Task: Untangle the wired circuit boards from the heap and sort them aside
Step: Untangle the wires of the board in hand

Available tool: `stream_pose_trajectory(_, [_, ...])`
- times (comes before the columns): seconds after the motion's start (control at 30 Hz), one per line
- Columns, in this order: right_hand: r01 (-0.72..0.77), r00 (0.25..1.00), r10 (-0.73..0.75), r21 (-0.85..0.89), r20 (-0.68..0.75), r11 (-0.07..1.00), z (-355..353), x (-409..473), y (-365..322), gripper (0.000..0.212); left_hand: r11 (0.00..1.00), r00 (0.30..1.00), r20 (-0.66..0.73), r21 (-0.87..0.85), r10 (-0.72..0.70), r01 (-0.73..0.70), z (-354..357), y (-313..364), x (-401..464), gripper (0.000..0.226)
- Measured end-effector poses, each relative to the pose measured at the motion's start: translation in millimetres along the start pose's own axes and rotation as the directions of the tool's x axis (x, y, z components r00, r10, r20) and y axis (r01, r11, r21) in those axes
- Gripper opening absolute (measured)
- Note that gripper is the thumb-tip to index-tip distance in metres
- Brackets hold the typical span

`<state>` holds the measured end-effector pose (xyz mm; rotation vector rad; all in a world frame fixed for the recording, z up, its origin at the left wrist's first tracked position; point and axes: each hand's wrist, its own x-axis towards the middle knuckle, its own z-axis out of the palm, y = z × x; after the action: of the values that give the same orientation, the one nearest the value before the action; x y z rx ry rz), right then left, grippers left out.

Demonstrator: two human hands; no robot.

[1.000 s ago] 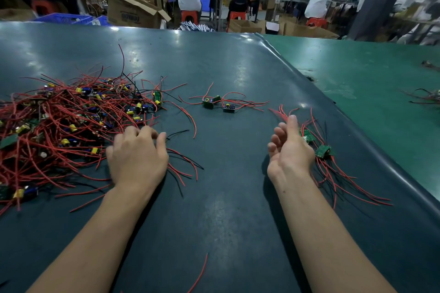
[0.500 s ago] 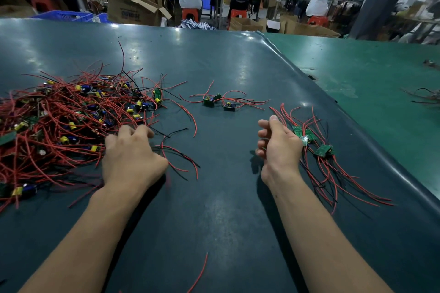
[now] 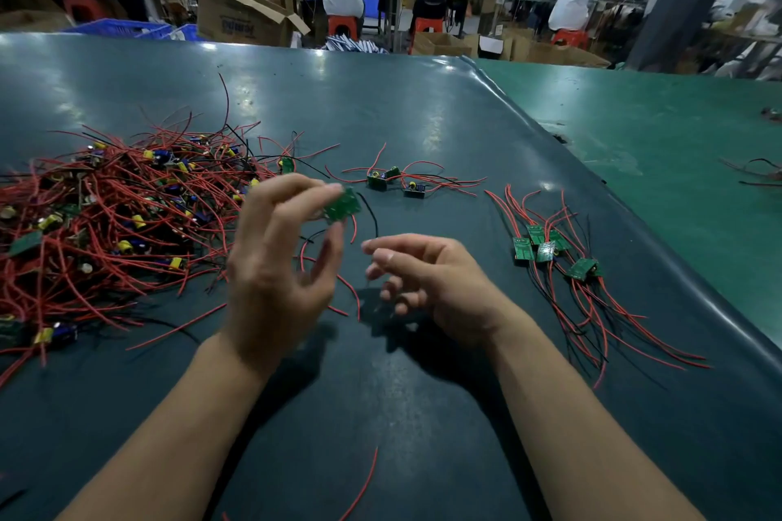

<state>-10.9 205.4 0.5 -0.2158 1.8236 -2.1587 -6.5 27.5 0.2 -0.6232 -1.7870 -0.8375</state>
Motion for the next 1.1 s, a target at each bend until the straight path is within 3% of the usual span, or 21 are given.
stream_pose_trajectory(0.1, [0.050,0.998,-0.052,0.033,0.040,0.998,7.0,0.3,4.5,0.024,0.987,0.994,0.092,-0.145,-0.053,0.066,8.2,4.5,-4.9,0.025])
stream_pose_trajectory(0.17, [0.099,0.995,-0.100,0.079,0.006,0.992,7.7,2.5,4.7,0.031,0.935,0.967,0.135,-0.256,-0.217,0.245,12.7,9.2,-6.3,0.020])
stream_pose_trajectory(0.27, [0.181,0.982,-0.178,0.044,-0.069,0.983,6.0,5.0,4.9,0.036,0.678,0.808,0.235,-0.446,-0.541,0.584,16.8,15.8,-3.6,0.011])
stream_pose_trajectory(0.4, [0.255,0.955,-0.259,-0.046,-0.145,0.966,4.0,3.5,3.8,0.027,0.310,0.563,0.394,-0.544,-0.727,0.780,14.6,14.8,3.2,0.017])
stream_pose_trajectory(0.5, [0.278,0.942,-0.284,-0.055,-0.177,0.959,4.3,2.7,2.6,0.013,0.171,0.458,0.482,-0.527,-0.747,0.833,13.3,16.3,6.2,0.021])
stream_pose_trajectory(0.6, [0.277,0.942,-0.264,0.033,-0.209,0.960,5.5,3.3,1.8,0.012,0.018,0.391,0.573,-0.549,-0.720,0.836,12.6,17.1,10.4,0.022])
stream_pose_trajectory(0.7, [0.264,0.936,-0.210,0.167,-0.283,0.950,3.6,5.3,-1.2,0.015,-0.284,0.250,0.724,-0.529,-0.643,0.800,6.3,11.3,13.9,0.027])
stream_pose_trajectory(0.77, [0.253,0.929,-0.163,0.249,-0.332,0.935,0.4,6.2,-3.6,0.015,-0.459,0.213,0.795,-0.521,-0.568,0.720,2.0,6.0,15.0,0.032])
stream_pose_trajectory(0.8, [0.251,0.928,-0.151,0.269,-0.342,0.930,-0.9,6.5,-4.0,0.015,-0.465,0.219,0.796,-0.526,-0.564,0.712,2.6,4.6,14.0,0.031])
stream_pose_trajectory(0.83, [0.250,0.927,-0.150,0.268,-0.343,0.930,-1.6,6.3,-4.0,0.014,-0.389,0.230,0.779,-0.517,-0.584,0.763,5.1,4.7,11.9,0.029])
stream_pose_trajectory(0.9, [0.258,0.924,-0.190,0.173,-0.331,0.951,-0.6,5.5,-1.8,0.014,-0.120,0.285,0.716,-0.458,-0.637,0.881,13.7,9.5,5.4,0.028])
stream_pose_trajectory(0.97, [0.272,0.912,-0.270,-0.035,-0.310,0.962,2.8,4.7,2.3,0.013,0.046,0.357,0.692,-0.425,-0.628,0.904,20.9,14.9,-1.6,0.037])
stream_pose_trajectory(1.1, [0.328,0.883,-0.394,-0.266,-0.255,0.907,7.4,5.0,7.2,0.016,0.100,0.398,0.602,-0.467,-0.692,0.879,24.3,13.9,-6.3,0.037])
